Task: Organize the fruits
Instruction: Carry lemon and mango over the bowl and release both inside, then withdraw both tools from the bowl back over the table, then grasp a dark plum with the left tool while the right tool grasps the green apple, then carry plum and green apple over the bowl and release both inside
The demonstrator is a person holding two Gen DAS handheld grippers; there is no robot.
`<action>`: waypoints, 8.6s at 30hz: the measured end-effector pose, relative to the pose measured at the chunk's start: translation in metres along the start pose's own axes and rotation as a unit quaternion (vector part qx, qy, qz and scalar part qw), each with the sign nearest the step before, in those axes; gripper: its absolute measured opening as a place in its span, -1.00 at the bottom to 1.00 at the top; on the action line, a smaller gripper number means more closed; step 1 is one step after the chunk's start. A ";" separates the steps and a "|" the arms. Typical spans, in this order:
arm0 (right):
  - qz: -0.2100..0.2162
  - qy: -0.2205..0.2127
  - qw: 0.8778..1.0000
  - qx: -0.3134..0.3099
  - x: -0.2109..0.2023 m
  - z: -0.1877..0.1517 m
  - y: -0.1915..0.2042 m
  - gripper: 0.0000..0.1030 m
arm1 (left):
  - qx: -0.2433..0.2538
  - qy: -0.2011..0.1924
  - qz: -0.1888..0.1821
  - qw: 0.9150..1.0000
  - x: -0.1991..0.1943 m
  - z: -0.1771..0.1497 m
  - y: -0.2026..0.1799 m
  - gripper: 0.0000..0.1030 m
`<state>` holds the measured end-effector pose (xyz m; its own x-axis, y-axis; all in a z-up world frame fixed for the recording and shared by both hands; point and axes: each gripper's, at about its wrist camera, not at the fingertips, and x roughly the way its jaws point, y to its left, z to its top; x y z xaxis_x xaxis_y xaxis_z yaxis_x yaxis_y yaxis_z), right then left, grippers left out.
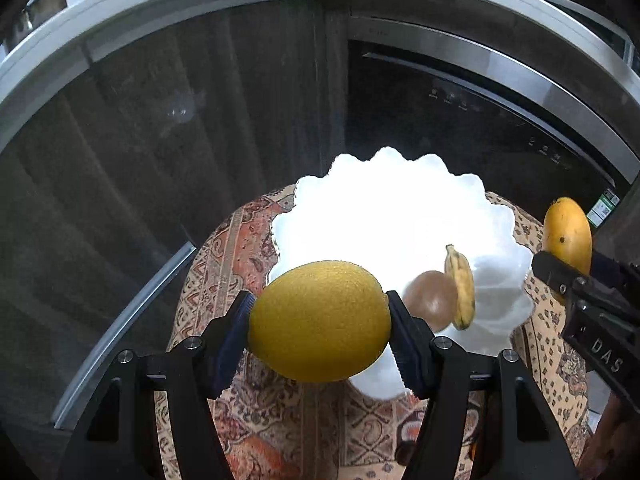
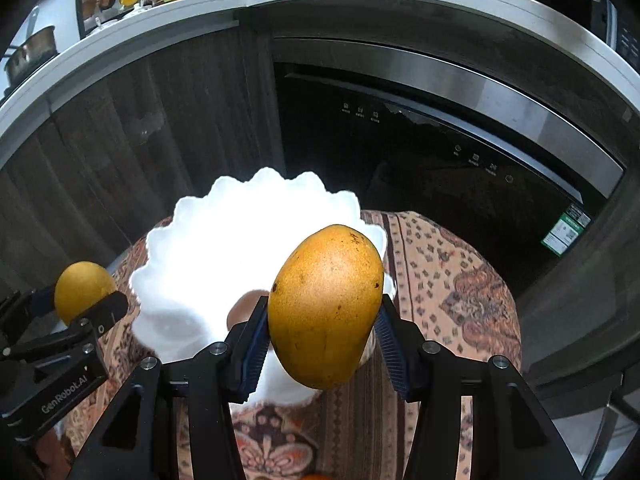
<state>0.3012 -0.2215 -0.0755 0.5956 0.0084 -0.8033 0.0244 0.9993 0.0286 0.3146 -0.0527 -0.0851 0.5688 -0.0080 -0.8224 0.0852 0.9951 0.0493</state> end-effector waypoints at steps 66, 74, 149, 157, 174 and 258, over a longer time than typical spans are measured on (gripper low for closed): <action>-0.041 -0.042 0.998 0.020 -0.081 -0.039 -0.013 0.70 | 0.010 -0.031 0.028 0.999 -0.080 -0.048 -0.007 0.99; -0.039 -0.035 0.998 0.025 -0.088 -0.058 -0.019 0.70 | 0.017 -0.035 0.033 0.999 -0.090 -0.065 -0.010 0.99; -0.037 0.031 0.996 0.079 -0.063 -0.238 -0.064 0.70 | 0.084 0.050 -0.057 0.994 -0.040 -0.261 -0.083 -0.07; -0.036 0.032 0.995 0.085 -0.062 -0.238 -0.066 0.70 | 0.093 0.047 -0.070 0.992 -0.043 -0.262 -0.086 -0.43; -0.040 0.050 0.997 0.038 -0.044 -0.219 -0.046 0.70 | 0.058 0.027 -0.049 0.997 -0.037 -0.239 -0.066 -0.44; -0.028 0.013 1.000 -0.003 0.021 -0.018 -0.009 0.58 | 0.017 0.004 -0.019 1.000 0.032 -0.015 -0.018 0.40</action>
<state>0.2988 -0.2300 -0.1036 0.5730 -0.0459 -0.8183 0.0521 0.9985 -0.0195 0.3194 -0.0699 -0.1207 0.5585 -0.0441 -0.8283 0.1344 0.9902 0.0379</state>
